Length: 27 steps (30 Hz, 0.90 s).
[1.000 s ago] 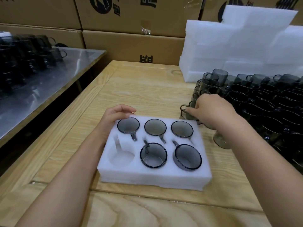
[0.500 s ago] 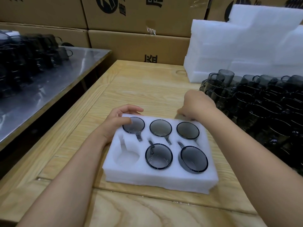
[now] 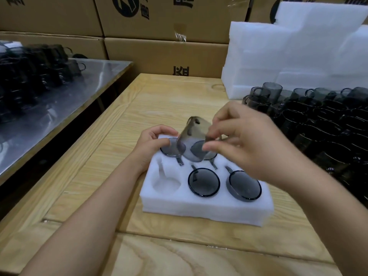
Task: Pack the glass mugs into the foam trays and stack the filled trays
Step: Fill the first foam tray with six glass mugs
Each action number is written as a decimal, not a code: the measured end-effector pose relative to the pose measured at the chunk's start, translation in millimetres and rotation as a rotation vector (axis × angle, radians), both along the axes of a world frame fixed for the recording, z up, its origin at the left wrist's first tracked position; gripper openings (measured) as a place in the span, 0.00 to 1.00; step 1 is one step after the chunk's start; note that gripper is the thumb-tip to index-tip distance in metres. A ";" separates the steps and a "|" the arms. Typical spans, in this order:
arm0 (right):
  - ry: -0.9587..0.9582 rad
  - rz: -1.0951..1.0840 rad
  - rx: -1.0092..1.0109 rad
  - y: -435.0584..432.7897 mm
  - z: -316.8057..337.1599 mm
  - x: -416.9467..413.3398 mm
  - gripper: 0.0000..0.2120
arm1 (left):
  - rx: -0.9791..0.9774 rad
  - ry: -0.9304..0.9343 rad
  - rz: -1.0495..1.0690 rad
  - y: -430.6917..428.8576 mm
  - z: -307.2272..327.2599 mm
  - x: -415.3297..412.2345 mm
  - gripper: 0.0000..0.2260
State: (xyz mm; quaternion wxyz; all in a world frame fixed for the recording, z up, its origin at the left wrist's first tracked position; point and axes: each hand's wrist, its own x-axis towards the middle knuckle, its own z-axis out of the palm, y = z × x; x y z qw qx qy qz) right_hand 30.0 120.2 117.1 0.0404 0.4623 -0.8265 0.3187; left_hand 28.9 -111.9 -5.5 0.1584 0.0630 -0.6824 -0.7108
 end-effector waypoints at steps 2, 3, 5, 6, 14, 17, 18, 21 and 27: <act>0.015 0.062 0.005 1.0 -11.5 6.0 0.04 | -0.016 -0.002 -0.002 4.2 0.0 -7.8 0.13; 0.002 0.088 0.014 0.1 -16.0 8.6 0.04 | -0.037 0.006 -0.003 5.3 -0.2 -11.3 0.13; -0.012 0.103 0.072 -3.4 -23.4 13.1 0.04 | -0.094 0.029 -0.016 6.5 -1.1 -15.7 0.09; -0.010 0.107 0.101 -5.9 -26.8 14.8 0.05 | -0.109 0.048 -0.020 6.7 -1.8 -15.6 0.05; -0.043 0.109 0.181 -20.9 -31.0 22.1 0.05 | -0.087 0.252 -0.043 9.4 26.4 19.3 0.31; -0.040 0.127 0.198 -24.9 -30.0 20.1 0.05 | -0.314 0.274 -0.102 16.1 38.0 24.2 0.26; -0.041 0.135 0.196 -25.9 -29.9 19.8 0.04 | -0.361 0.276 -0.127 18.6 40.8 25.5 0.27; -0.041 0.149 0.208 -27.0 -32.4 19.9 0.04 | -0.369 0.260 -0.233 22.3 45.9 29.6 0.29; -0.073 0.084 0.181 -26.5 -44.0 22.5 0.05 | -0.536 0.155 -0.298 27.6 48.2 33.5 0.19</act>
